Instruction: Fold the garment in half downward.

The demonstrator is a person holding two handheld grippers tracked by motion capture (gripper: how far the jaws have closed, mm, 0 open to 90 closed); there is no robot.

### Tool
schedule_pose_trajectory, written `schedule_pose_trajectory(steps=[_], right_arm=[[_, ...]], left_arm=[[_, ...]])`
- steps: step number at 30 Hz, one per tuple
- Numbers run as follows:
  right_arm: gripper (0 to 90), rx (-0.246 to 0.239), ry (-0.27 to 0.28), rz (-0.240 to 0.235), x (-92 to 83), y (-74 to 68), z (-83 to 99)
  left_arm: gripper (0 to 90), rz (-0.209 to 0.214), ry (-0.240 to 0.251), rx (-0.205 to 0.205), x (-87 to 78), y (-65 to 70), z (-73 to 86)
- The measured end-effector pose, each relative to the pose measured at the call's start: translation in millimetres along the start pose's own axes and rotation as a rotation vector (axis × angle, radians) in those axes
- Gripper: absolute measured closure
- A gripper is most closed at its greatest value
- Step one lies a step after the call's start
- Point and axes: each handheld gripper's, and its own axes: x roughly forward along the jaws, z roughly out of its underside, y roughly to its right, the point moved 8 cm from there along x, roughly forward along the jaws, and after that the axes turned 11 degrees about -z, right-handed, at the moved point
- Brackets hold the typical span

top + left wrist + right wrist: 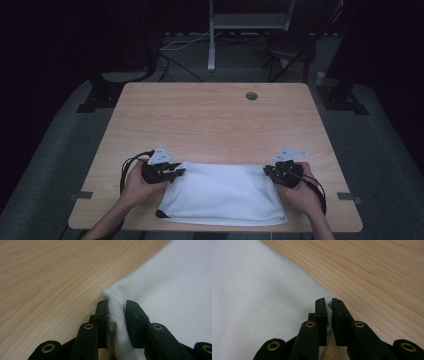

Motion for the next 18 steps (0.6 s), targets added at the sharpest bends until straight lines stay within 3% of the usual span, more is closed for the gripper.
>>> schedule_pose_trajectory(steps=[2, 3, 5, 7, 10, 13, 18], right_arm=[[83.8, 0.003, 0.008, 0.000, -0.5, 0.2, -0.3], [73.9, 0.020, 0.037, -0.006, -3.3, 0.1, -1.8], [63.7, 0.029, 0.088, 0.010, -9.1, 1.8, -6.0], [55.2, 0.056, 0.130, 0.026, -15.6, 6.9, -9.7], [49.3, 0.082, 0.116, 0.041, -16.9, 12.5, -8.6], [52.7, 0.096, 0.087, 0.022, -12.0, 12.6, -4.5], [72.6, 0.095, 0.036, -0.015, -1.7, 6.0, 2.8]], left_arm=[[71.0, 0.008, 0.016, -0.003, -1.1, 1.0, -0.4], [71.0, 0.016, 0.021, -0.012, -1.7, 1.5, -0.7], [57.7, 0.044, 0.030, -0.062, -3.1, 3.1, -2.3], [51.3, 0.039, 0.029, -0.058, -2.8, 2.3, -2.0], [49.4, 0.051, 0.020, -0.082, -1.6, 2.7, -1.9], [53.5, 0.052, 0.011, -0.080, 0.8, 3.1, -0.4], [66.0, 0.059, 0.009, -0.091, 0.4, 4.1, 0.2]])
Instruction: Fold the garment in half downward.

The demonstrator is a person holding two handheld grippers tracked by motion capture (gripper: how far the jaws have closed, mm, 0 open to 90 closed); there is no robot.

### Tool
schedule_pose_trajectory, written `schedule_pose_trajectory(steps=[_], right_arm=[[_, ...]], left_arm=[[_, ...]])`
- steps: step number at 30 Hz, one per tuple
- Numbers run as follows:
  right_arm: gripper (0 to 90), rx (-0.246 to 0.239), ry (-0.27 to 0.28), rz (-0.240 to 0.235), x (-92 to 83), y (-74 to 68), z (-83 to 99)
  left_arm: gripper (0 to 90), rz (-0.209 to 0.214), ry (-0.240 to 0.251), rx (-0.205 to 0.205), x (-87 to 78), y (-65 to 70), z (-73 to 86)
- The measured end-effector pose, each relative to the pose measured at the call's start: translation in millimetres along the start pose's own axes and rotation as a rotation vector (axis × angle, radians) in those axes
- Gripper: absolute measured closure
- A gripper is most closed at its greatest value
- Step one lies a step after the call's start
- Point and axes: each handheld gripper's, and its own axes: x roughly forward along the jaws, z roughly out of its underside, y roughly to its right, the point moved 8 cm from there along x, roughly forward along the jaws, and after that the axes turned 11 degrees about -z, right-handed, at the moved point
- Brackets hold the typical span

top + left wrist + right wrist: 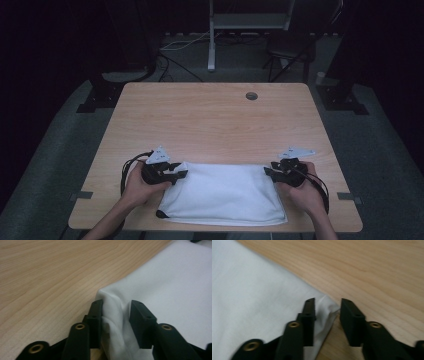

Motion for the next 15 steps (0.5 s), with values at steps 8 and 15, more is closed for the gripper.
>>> schedule_pose_trajectory(steps=[8, 15], right_arm=[[85.6, 0.009, -0.001, -0.013, 2.7, -4.6, -1.4], [85.7, 0.014, 0.012, 0.011, 9.1, 1.4, -9.8]], left_arm=[[78.6, 0.024, 0.001, -0.045, -0.1, -0.2, 0.8], [78.8, 0.005, -0.014, -0.044, 3.8, -7.0, -3.9]])
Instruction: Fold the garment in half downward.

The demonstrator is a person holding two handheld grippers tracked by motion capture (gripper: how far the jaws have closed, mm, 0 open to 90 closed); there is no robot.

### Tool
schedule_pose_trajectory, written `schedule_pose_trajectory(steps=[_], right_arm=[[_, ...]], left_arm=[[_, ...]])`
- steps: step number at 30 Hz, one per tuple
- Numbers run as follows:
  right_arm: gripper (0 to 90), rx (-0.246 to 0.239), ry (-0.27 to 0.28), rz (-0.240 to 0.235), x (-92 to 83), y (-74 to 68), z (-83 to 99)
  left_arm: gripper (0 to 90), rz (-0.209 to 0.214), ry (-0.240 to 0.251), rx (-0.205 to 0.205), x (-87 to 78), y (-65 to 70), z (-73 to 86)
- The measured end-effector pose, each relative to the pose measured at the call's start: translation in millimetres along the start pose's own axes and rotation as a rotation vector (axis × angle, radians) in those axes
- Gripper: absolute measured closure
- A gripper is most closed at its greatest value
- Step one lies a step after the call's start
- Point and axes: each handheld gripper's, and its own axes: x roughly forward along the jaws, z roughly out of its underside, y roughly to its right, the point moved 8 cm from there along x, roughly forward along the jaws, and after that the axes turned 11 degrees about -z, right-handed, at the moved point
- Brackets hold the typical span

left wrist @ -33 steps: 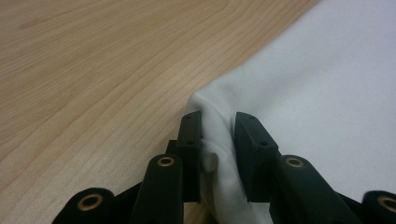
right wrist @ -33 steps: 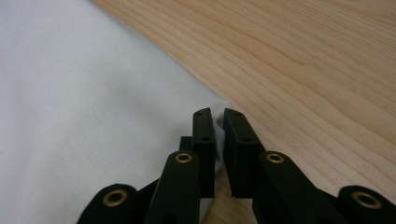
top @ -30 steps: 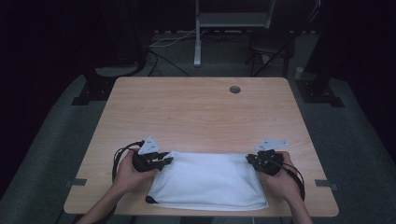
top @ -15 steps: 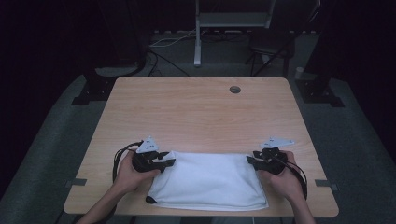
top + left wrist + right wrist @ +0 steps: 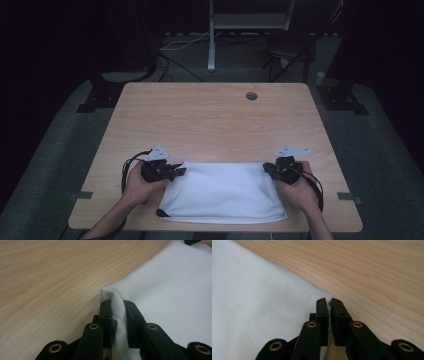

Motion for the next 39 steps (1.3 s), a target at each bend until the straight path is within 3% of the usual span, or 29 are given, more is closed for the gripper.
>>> schedule_pose_trajectory(steps=[20, 28, 39], right_arm=[[84.3, 0.015, 0.014, 0.103, 29.3, 27.5, -37.6], [84.1, 0.030, 0.017, 0.137, 34.6, 38.7, -45.1], [80.9, 0.029, 0.014, 0.140, 32.9, 37.1, -42.6]], left_arm=[[77.3, -0.110, -0.004, 0.006, 30.1, -37.0, -30.1], [75.6, -0.115, -0.004, -0.022, 35.9, -42.3, -34.5], [74.1, -0.137, -0.013, -0.013, 32.4, -43.9, -33.6]])
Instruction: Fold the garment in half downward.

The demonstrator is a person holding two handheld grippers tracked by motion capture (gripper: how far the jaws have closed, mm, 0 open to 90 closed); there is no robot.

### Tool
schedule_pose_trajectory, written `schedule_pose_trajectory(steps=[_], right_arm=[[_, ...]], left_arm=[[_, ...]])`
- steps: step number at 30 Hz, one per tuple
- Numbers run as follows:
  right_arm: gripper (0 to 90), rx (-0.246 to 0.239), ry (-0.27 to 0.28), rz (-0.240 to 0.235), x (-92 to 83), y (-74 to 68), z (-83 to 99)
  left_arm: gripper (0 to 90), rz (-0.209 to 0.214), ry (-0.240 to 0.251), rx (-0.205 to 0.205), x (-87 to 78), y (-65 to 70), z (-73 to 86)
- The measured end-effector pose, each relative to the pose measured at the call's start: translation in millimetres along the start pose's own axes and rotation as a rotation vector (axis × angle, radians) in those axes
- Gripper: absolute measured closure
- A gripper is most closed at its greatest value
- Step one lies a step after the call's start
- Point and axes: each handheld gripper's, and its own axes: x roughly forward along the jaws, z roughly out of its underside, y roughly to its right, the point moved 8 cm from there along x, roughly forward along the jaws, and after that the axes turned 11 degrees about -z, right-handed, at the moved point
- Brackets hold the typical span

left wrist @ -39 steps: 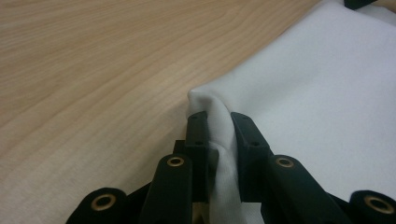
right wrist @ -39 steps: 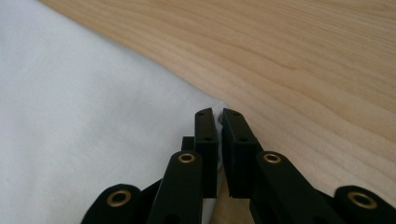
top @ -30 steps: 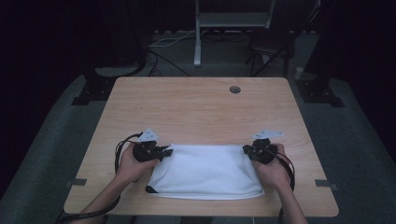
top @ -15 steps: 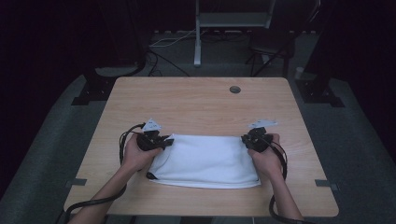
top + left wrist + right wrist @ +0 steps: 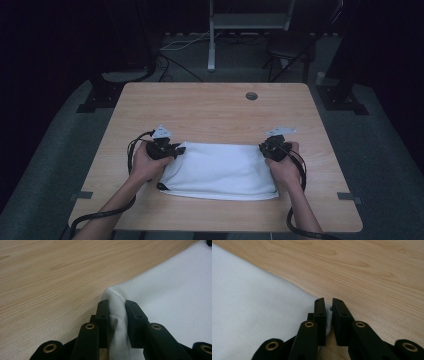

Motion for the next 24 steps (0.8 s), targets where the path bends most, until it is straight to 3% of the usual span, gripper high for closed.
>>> schedule_pose_trajectory(steps=[3, 6, 14, 24], right_arm=[[78.6, -0.007, 0.001, 0.006, -1.1, 2.6, 0.4], [75.1, -0.009, 0.008, 0.013, -3.9, 1.2, -0.7], [67.2, -0.030, 0.020, 0.004, -11.7, -2.6, 1.5], [57.3, -0.038, 0.041, 0.007, -16.2, -5.3, 5.7]], left_arm=[[72.7, -0.010, 0.000, 0.002, -0.9, 0.0, 0.0], [63.2, -0.028, 0.011, -0.002, -3.1, -1.5, -1.6], [51.6, -0.011, 0.050, -0.027, -18.3, -1.2, -4.7], [46.6, 0.003, 0.097, -0.049, -30.0, 4.0, -2.4]])
